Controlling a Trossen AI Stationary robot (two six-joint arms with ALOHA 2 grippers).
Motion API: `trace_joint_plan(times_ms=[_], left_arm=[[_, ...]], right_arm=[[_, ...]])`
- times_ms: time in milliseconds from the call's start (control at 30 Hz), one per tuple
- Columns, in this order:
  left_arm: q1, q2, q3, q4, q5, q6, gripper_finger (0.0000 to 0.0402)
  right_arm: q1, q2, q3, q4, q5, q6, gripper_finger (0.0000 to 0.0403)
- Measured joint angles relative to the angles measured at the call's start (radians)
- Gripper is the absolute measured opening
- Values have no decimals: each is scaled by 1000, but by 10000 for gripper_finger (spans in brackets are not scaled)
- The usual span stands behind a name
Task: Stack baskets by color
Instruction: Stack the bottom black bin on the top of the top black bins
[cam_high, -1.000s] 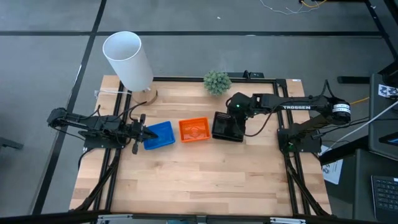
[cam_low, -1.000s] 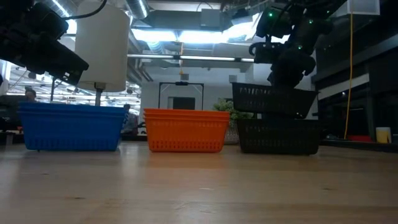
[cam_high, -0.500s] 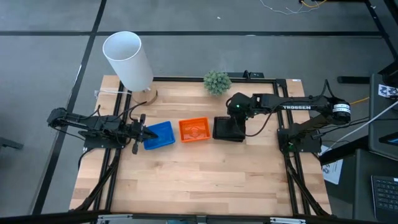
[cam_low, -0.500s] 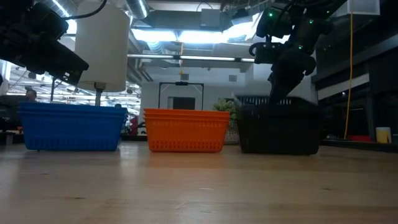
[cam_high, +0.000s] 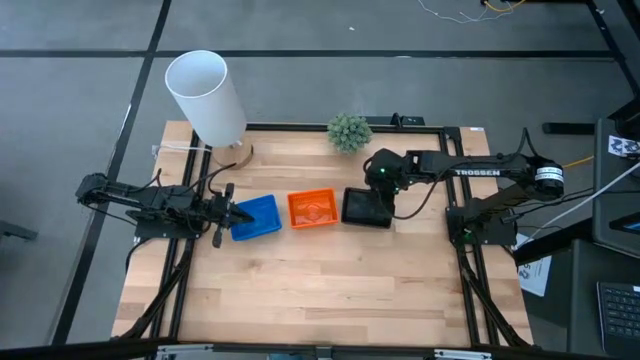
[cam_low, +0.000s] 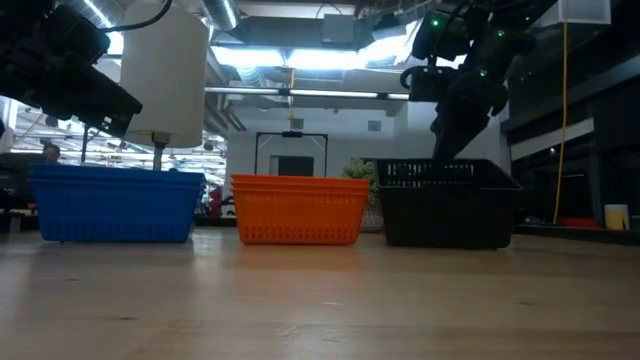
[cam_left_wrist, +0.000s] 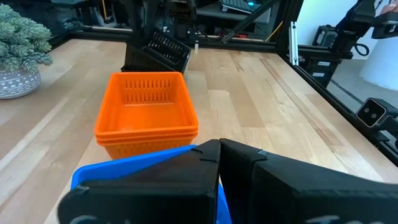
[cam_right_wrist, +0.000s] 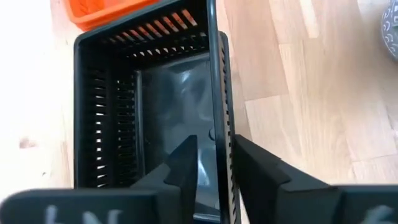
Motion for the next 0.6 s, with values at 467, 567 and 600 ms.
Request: trace_joint_plan(times_ms=[467,567,600], left_arm=[[0,0,0,-5,0,0,0],[0,0,0,-13,0,0,0],[0,0,0,-15,0,0,0]], right_arm=[[15,-2,138,-21,64,31,144],[41,1,121,-23,186,52,130],[59,3,117,-23,239,53,118]])
